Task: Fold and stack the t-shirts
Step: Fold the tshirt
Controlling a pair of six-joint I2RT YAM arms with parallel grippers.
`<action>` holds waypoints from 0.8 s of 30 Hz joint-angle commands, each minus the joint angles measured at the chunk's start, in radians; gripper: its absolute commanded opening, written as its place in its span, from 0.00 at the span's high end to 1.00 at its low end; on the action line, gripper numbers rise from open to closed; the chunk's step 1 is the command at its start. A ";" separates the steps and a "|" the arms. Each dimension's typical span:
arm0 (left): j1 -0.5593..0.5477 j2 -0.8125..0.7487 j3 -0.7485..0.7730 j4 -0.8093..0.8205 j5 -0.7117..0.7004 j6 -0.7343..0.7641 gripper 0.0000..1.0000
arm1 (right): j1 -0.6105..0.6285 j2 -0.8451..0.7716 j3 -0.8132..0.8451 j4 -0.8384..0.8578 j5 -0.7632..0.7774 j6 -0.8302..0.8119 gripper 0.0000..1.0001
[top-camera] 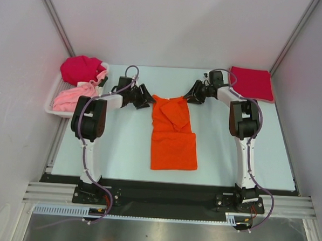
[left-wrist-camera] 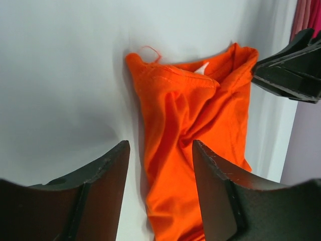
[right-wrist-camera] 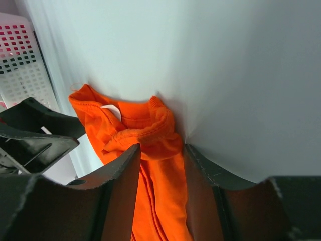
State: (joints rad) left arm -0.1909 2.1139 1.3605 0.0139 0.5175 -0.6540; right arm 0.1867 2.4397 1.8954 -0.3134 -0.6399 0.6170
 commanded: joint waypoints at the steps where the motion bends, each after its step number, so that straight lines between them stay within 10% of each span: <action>1: 0.007 0.046 0.068 0.047 0.036 0.005 0.41 | 0.000 0.033 0.050 0.027 0.023 0.001 0.54; 14: 0.018 0.161 0.199 0.050 0.056 -0.041 0.44 | -0.006 0.140 0.201 -0.018 0.016 0.027 0.72; 24: 0.027 0.238 0.284 0.109 0.107 -0.111 0.82 | -0.013 0.179 0.312 0.043 -0.014 0.072 0.99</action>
State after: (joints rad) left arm -0.1768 2.3314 1.5860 0.0658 0.5827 -0.7349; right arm 0.1810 2.5946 2.1380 -0.3344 -0.6430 0.6624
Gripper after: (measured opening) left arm 0.198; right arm 0.085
